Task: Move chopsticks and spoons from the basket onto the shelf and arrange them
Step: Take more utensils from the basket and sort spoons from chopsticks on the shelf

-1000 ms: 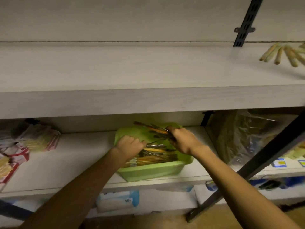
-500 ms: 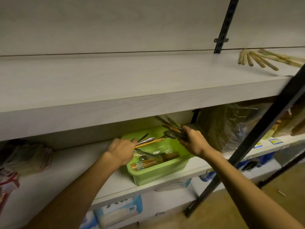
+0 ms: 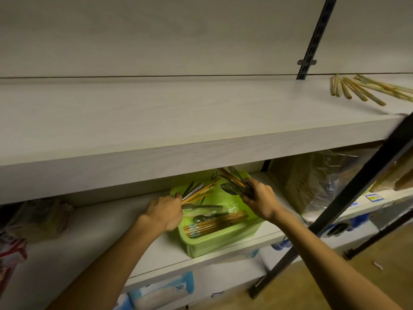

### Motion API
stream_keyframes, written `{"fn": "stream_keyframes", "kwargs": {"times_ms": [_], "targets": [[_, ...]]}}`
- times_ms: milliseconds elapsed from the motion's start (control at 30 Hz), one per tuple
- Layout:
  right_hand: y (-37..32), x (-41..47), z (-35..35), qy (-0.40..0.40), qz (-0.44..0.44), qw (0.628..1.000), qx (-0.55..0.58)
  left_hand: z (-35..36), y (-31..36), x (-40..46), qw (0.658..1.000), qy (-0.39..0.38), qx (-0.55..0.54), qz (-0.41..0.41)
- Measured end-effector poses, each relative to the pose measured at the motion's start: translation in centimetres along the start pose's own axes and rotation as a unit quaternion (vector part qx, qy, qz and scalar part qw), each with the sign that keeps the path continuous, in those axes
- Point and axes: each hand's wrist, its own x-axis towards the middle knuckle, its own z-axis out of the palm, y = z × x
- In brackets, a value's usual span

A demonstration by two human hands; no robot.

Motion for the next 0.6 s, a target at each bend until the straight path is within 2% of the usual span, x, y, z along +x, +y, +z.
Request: {"fn": "stream_keyframes", "kwargs": {"times_ms": [233,467,600], "targets": [[-0.3,0.5,0.0,-0.014,-0.036,0.999,0.029,-0.8,1.2,-0.2,0.996,-0.008,-0.081,-0.029],[0.0,0.9,1.3,-0.106,-0.043,0.981,0.155,-0.9,2.7,0.7,0.979,-0.045,-0.191,-0.063],[0.5,1.0,1.6,-0.112,-0.053,0.979,0.164,-0.8,3.6,1.2,0.968,-0.059,-0.231,-0.073]]}}
